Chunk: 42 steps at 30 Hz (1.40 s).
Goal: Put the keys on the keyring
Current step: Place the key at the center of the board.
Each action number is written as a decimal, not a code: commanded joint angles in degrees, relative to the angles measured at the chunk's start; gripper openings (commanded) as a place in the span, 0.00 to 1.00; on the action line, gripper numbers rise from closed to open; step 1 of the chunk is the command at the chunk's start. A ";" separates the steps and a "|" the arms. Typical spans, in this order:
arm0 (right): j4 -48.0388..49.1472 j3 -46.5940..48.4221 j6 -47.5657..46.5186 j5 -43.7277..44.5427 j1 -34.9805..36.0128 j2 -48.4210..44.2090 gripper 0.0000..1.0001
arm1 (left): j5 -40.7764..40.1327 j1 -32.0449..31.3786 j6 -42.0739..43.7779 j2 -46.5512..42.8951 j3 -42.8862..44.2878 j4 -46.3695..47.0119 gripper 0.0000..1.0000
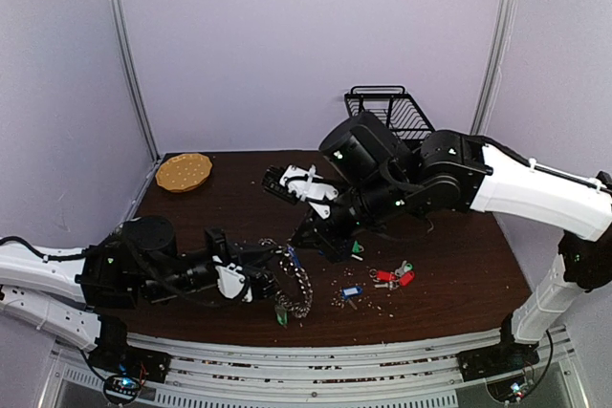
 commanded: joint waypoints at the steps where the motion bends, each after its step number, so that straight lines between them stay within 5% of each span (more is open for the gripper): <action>1: -3.07 2.55 -0.51 2.76 0.45 1.24 0.00 | -0.50 -0.28 -0.56 0.14 2.38 3.55 0.00; 31: 1.10 1.93 1.48 -5.54 0.93 2.16 0.00 | -4.96 -0.28 -3.13 2.89 3.63 3.84 0.00; 42: 3.17 -2.04 4.56 -2.40 -1.05 -0.20 0.00 | -3.65 -0.28 -7.57 1.48 1.41 7.21 0.00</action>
